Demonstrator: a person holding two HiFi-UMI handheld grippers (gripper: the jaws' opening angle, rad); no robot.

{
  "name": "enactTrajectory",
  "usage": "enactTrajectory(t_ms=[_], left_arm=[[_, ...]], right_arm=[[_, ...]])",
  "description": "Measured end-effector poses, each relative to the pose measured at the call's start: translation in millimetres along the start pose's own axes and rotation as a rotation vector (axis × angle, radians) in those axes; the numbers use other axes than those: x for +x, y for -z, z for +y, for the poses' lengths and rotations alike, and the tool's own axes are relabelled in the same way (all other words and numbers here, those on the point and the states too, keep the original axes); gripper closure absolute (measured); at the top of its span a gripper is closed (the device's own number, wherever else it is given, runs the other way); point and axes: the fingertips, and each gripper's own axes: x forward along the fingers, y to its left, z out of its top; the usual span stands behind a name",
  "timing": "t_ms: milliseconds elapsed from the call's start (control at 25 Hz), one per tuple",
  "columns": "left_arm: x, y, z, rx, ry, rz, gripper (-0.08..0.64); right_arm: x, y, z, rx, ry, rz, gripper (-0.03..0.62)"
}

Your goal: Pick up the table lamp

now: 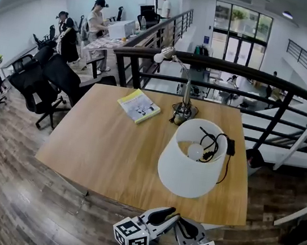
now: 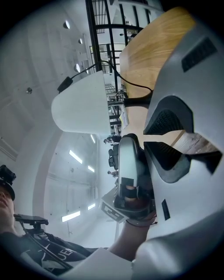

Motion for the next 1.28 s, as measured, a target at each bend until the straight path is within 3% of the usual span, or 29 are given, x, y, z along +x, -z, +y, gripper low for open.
enactTrajectory(t_ms=[440,760,1280], left_arm=[[15,-28,28,-0.120,0.157,-0.088,0.407],[21,-50,24,-0.143,0.317,-0.149,0.404],[30,-72,22,-0.204,0.427,-0.233,0.391]], right_arm=[[32,0,-22,0.008,0.065,0.023,0.545],[39,10,-28,0.022,0.122,0.056,0.545],[42,17,-39,0.038,0.138,0.072,0.545]])
